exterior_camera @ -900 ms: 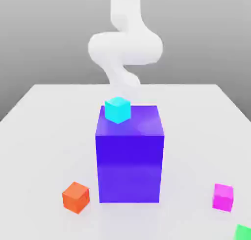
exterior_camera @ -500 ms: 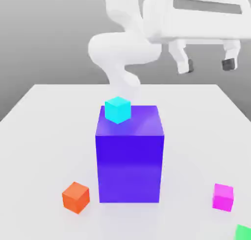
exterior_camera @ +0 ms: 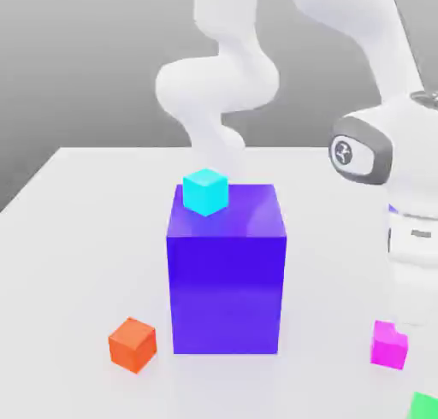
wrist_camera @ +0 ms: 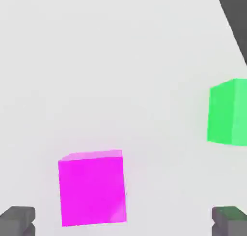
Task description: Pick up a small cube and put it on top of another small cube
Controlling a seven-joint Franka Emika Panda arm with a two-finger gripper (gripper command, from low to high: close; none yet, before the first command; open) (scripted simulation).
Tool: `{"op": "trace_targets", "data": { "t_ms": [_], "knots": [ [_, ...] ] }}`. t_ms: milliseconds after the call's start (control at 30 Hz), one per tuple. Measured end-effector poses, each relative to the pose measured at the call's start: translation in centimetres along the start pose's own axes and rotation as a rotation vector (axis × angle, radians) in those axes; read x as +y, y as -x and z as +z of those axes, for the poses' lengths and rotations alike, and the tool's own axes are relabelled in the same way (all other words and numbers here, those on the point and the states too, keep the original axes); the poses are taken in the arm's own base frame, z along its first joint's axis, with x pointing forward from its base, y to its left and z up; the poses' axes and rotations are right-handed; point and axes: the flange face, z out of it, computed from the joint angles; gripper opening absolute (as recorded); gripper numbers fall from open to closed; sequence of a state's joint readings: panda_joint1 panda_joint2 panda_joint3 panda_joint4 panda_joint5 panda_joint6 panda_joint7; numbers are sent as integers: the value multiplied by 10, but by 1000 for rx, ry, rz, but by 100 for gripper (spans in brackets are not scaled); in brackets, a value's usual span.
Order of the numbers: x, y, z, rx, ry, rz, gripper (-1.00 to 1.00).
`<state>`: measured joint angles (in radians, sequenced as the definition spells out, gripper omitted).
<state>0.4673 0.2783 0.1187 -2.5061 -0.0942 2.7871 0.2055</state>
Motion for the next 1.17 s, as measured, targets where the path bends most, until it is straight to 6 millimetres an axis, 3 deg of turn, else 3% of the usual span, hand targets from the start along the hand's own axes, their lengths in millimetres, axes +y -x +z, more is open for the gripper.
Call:
{"op": "trace_targets", "data": {
  "t_ms": [100,133,367,533,733,933,1033,1067,1167],
  "knots": [
    [-1,2,38,-5,0,-8,0],
    [-2,3,46,-6,0,-8,-100],
    [-2,3,47,-7,1,-9,-100],
    [-2,2,-6,-7,2,-8,-100],
    [18,-57,-34,-9,1,149,-100],
    [52,-116,-58,-7,0,334,-100],
    [57,-124,-23,-7,0,359,-100],
    [57,-124,-9,-7,0,360,100],
    [57,-124,-9,-7,0,360,100]
  ]
}}
